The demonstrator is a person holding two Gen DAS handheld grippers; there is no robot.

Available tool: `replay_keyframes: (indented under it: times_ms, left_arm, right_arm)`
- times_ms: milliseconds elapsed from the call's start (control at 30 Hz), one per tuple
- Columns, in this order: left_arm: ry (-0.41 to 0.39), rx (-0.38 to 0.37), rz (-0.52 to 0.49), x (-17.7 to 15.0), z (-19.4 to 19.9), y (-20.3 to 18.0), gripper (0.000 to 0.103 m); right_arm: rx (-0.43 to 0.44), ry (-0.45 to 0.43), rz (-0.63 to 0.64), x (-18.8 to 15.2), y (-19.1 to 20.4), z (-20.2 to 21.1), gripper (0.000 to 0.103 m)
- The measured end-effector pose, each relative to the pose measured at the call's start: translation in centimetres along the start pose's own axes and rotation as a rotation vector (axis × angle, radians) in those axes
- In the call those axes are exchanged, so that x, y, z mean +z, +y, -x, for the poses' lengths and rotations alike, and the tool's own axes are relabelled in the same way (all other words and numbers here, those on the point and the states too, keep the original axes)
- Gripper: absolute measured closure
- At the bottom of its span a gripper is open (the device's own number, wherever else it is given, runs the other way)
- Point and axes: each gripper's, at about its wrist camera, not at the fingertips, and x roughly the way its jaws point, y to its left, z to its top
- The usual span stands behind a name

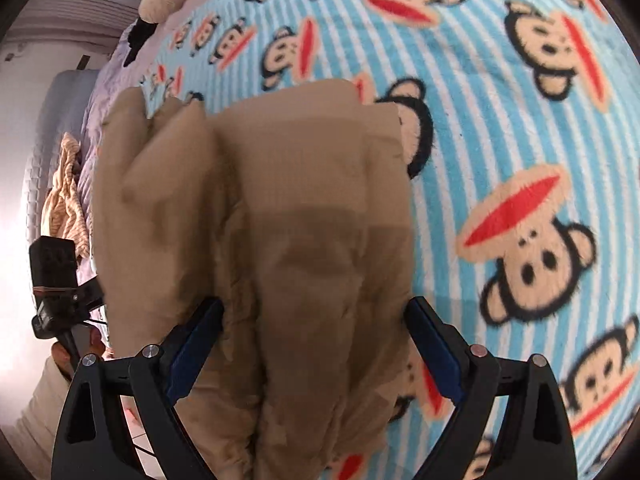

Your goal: Fold large clothes

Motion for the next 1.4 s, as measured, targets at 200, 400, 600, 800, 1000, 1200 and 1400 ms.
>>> replay_keyframes:
  times_ms: [200, 400, 600, 800, 1000, 1200, 1400]
  left_arm:
    - [0.010, -0.100, 0.046, 0.9, -1.6, 1.7, 0.000]
    - [0.014, -0.095, 0.082, 0.3, -3.3, 0.9, 0.000]
    - [-0.037, -0.002, 0.040, -0.5, -2.6, -2.2, 0.017]
    - [-0.086, -0.027, -0.016, -0.4, 0.3, -3.8, 0.033]
    - [-0.133, -0.052, -0.073, 0.7, 6.1, -2.3, 0.033]
    - [-0.184, -0.006, -0.116, 3.3, 13.7, 2.6, 0.033]
    - [-0.265, 0.077, -0.083, 6.2, 20.6, 10.5, 0.033]
  right_arm:
    - [0.316, 0.018, -0.050, 1.5, -2.7, -2.0, 0.000]
    - [0.385, 0.065, -0.030, 2.3, -2.1, -4.8, 0.000]
    - [0.341, 0.055, -0.078, 2.8, -1.2, -5.2, 0.013]
    - [0.388, 0.004, -0.064, 2.6, 1.2, -2.7, 0.057]
    - [0.404, -0.066, -0.024, 2.2, 6.7, -1.1, 0.057]
    - [0.414, -0.118, -0.001, 2.2, 14.6, -3.7, 0.057]
    - [0.443, -0.094, 0.046, 4.3, 23.1, -10.7, 0.057]
